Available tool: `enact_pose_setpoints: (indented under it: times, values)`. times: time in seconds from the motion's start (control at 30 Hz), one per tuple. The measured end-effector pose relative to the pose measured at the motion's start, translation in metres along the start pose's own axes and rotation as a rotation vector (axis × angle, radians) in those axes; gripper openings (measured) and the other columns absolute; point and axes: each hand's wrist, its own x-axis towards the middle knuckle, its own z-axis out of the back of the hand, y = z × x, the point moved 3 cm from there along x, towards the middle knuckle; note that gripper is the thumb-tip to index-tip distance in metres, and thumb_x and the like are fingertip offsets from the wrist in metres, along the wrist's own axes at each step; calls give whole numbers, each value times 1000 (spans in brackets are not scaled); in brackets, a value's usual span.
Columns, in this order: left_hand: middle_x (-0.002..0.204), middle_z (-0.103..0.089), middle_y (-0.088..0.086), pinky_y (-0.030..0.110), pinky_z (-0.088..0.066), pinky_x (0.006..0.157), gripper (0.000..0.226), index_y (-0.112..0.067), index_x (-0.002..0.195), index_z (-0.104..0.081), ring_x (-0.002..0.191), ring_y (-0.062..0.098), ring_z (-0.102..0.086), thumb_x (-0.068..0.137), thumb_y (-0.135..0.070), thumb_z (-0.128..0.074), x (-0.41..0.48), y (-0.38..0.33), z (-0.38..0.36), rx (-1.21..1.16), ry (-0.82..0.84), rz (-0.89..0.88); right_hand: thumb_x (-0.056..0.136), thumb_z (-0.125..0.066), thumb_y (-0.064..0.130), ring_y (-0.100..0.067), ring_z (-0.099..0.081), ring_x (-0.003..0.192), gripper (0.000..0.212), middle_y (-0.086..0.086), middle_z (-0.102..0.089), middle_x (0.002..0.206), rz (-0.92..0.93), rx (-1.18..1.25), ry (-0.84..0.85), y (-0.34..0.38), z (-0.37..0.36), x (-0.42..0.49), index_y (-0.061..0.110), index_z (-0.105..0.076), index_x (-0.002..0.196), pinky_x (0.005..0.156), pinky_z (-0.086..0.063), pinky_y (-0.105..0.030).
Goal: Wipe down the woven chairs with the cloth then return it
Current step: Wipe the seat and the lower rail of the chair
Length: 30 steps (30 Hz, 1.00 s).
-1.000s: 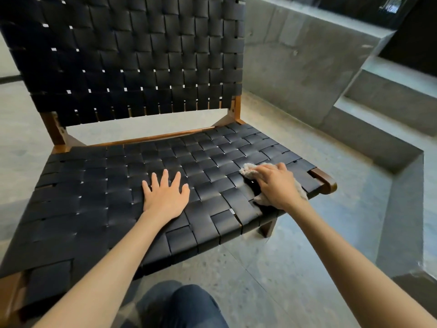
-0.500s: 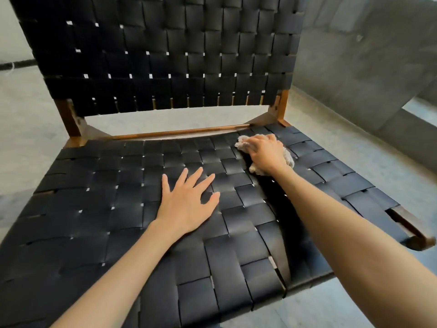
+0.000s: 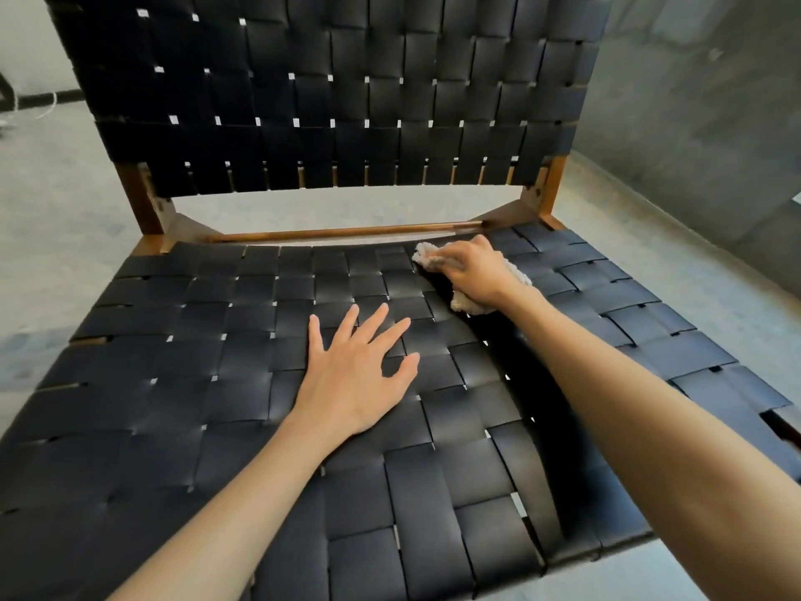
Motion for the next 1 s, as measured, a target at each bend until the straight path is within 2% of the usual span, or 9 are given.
enact_pose_setpoints:
  times: [0.07,0.2,0.33,0.43,0.53,0.7,0.8,0.93,1.0]
  values:
    - [158,-10,-17,54,12,113,58,-47,145,-21,147,14,1,90,-65,-18,-1,0,1,-3,3,-14,102,-42,29,-26,-40,118,34,0,-56,131,25,-35,11,11,2,-26,25,-57,132,97,-33,-38]
    - [158,-11,-12,51,10,114,58,-44,146,-23,147,15,-2,92,-64,-18,-2,1,4,-9,15,-8,100,-47,29,-25,-42,111,32,6,-60,125,33,-28,10,26,12,-86,29,-60,128,90,-39,-40]
    - [160,-3,-8,47,7,116,56,-42,149,-12,147,17,3,96,-60,-13,-10,2,8,29,132,15,98,-48,35,-13,-37,99,29,15,-60,123,-3,-57,43,32,28,-158,38,-62,123,91,-43,-47]
    - [160,-1,-7,46,5,117,55,-39,150,-8,147,19,3,98,-56,-12,-22,5,13,52,184,-29,96,-53,36,-12,-37,97,25,18,-61,119,-18,-29,17,37,41,-209,42,-64,118,88,-44,-46]
    - [160,-3,-7,44,3,117,52,-37,150,-12,147,19,1,100,-51,-14,-41,11,19,35,174,-73,94,-57,33,-15,-41,99,24,19,-61,121,-13,-4,-40,48,43,-245,40,-67,115,86,-44,-44]
    - [160,-6,-3,39,-3,117,50,-34,150,-15,147,20,-2,102,-45,-16,-54,20,33,9,208,-151,94,-55,37,-16,-42,106,26,23,-58,124,-66,-25,-120,85,23,-255,46,-63,117,83,-36,-37]
    - [160,-6,-1,39,-4,117,51,-37,150,-13,147,23,-2,101,-49,-15,-55,36,40,60,184,-100,95,-54,37,-16,-42,108,26,24,-57,125,-47,-11,-152,98,12,-248,47,-63,116,82,-35,-34]
    - [160,0,-3,57,8,112,53,-44,149,-9,147,27,5,98,-57,-14,-51,49,37,139,162,25,95,-52,36,-17,-42,111,26,20,-58,126,-29,-45,-170,98,1,-219,43,-63,118,82,-33,-36]
    - [160,3,-2,61,10,110,54,-46,148,-5,146,29,8,96,-59,-12,-43,50,34,154,168,51,95,-52,35,-19,-43,110,27,18,-60,124,-43,-84,-183,95,-5,-194,41,-63,118,83,-35,-38]
